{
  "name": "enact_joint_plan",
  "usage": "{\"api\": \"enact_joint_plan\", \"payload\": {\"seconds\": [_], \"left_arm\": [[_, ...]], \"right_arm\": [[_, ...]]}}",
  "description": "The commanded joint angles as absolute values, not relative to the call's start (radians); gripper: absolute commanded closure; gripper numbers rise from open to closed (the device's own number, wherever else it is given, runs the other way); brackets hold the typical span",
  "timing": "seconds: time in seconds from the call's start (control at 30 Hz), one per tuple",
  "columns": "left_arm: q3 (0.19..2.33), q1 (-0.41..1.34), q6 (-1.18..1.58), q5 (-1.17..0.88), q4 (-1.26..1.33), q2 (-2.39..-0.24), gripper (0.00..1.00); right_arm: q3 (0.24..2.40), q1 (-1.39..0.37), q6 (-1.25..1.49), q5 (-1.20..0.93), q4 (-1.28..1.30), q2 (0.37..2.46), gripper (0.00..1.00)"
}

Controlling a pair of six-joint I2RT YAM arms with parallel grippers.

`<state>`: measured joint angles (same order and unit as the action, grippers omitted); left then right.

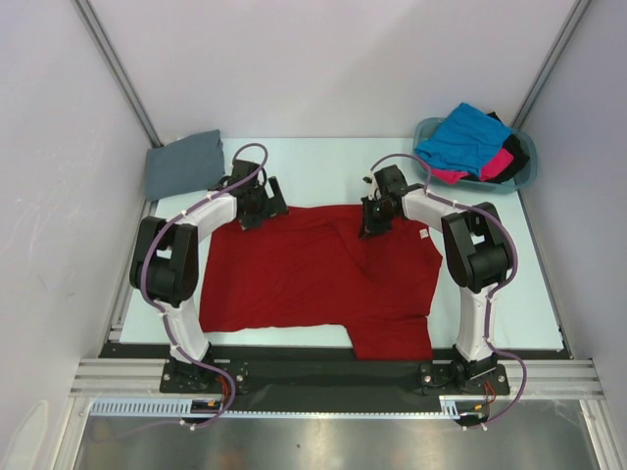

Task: Fold and stack the t-shirts
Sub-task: Fold the tshirt

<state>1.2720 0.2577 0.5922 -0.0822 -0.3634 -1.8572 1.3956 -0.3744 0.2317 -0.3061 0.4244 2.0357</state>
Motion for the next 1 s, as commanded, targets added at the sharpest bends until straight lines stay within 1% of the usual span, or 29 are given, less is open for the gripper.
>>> {"api": "enact_joint_plan", "payload": {"seconds": [0.0,0.23,0.43,0.73,0.9,0.97], "left_arm": [[1.312,0.264,0.571,-0.087,-0.367,-1.864,0.03],[1.318,0.262,0.571,-0.084,-0.371,-1.856,0.03],[1.316,0.264,0.572,-0.081,-0.374,-1.850,0.03],[1.321,0.262,0.572,-0.068,-0.390,-1.844,0.03],[1.325,0.262,0.571,-0.049,-0.406,-1.841,0.03],[1.325,0.264,0.571,-0.048,-0.410,-1.841,0.03]], "right_arm": [[1.391,-0.373,0.230,-0.342,0.410,2.025,1.00],[1.362,-0.380,0.221,-0.397,0.423,1.928,1.00],[1.342,-0.440,0.206,-0.402,0.469,1.833,1.00],[1.306,-0.557,0.236,-0.373,0.495,1.825,1.00],[1.279,-0.586,0.262,-0.365,0.488,1.829,1.00],[1.275,-0.588,0.270,-0.321,0.494,1.825,0.82]]}}
